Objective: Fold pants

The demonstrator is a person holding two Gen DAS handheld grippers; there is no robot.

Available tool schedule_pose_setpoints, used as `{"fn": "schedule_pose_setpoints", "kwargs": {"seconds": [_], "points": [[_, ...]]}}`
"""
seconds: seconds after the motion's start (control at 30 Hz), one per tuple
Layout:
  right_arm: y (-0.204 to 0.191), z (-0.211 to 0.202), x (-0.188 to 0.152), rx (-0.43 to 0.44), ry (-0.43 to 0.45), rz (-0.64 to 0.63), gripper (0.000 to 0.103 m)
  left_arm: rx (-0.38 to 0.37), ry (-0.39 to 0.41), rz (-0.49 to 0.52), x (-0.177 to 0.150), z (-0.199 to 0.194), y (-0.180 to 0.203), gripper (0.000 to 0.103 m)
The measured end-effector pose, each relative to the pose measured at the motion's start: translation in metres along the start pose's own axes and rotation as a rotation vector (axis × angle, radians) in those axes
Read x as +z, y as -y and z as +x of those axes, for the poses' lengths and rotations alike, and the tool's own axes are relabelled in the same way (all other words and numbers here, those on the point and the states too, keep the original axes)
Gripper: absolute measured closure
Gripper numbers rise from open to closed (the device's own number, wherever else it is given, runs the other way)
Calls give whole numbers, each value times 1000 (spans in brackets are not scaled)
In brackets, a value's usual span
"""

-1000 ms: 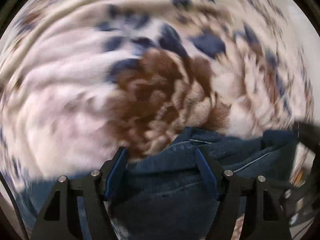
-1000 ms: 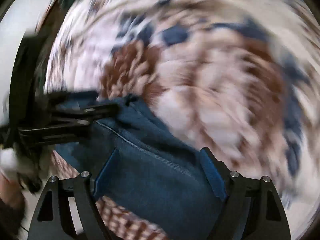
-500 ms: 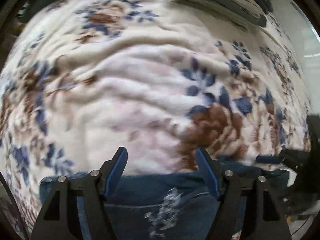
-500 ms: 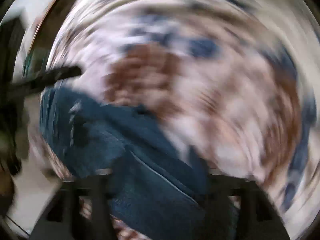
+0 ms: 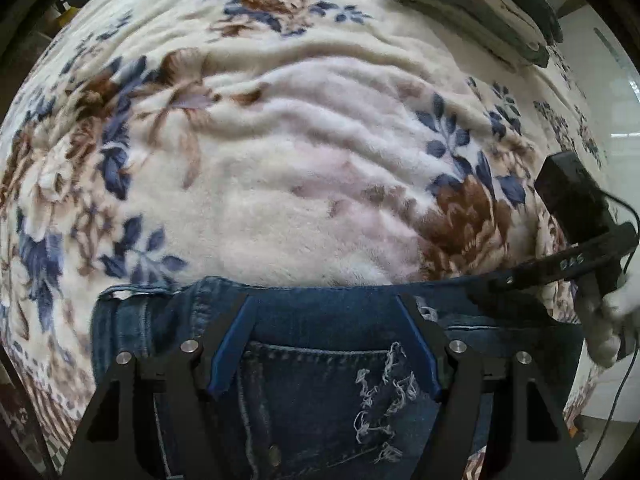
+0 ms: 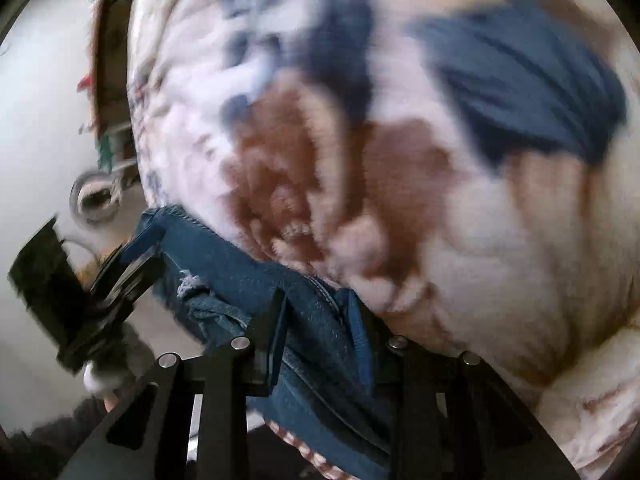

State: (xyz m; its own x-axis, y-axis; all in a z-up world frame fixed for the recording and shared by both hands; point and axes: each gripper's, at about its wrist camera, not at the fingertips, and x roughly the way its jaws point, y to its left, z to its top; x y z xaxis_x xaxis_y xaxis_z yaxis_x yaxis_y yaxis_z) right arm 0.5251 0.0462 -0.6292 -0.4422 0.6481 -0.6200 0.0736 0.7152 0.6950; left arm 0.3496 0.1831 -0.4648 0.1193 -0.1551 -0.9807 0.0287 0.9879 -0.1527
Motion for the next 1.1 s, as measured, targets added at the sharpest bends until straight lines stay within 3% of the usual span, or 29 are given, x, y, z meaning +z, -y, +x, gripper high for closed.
{"fn": "schedule_pose_setpoints", "kwargs": {"seconds": [0.1, 0.13, 0.17, 0.23, 0.3, 0.33, 0.37, 0.43, 0.53, 0.57, 0.63, 0.7, 0.73, 0.8, 0.9, 1.1], "points": [[-12, 3, -3, -59, 8, 33, 66, 1, 36, -23, 2, -20, -14, 34], [-20, -1, -10, -101, 18, 2, 61, -6, 60, -38, 2, -29, -19, 34], [-37, -5, -16, -203, 37, -80, 56, -2, 92, -60, 2, -40, -27, 34], [-62, -8, -24, -311, 65, -184, 35, 6, 151, -99, -2, -58, -41, 29], [-80, -5, -35, -477, 88, -285, 36, 59, 151, -137, -7, -62, -52, 11], [-80, 0, -41, -551, 93, -286, 55, 76, 152, -151, -11, -63, -58, 9], [-71, 1, -42, -538, 92, -229, 66, 87, 158, -163, -14, -62, -62, 9], [-49, -3, -41, -461, 120, -69, 67, 121, 125, -182, -22, -55, -73, 9], [-57, 1, -45, -518, 152, -73, 66, 131, 82, -246, -38, -47, -94, 9], [-69, 1, -53, -596, 171, -117, 63, 124, 72, -275, -44, -45, -101, 9], [-89, 3, -66, -741, 218, -148, 24, 83, 60, -385, -65, -47, -117, 9], [-102, 1, -85, -852, 298, -134, 12, -7, 92, -591, -103, -55, -133, 9], [-106, 2, -96, -892, 328, -117, 12, -54, 95, -680, -122, -55, -138, 9], [-106, 5, -118, -854, 348, -76, 11, -145, 64, -812, -156, -44, -139, 9], [-105, 16, -144, -775, 374, 18, 11, -224, 43, -909, -182, -26, -136, 9], [-91, 40, -191, -759, 422, 139, 11, -342, 92, -933, -175, -6, -124, 10]]}}
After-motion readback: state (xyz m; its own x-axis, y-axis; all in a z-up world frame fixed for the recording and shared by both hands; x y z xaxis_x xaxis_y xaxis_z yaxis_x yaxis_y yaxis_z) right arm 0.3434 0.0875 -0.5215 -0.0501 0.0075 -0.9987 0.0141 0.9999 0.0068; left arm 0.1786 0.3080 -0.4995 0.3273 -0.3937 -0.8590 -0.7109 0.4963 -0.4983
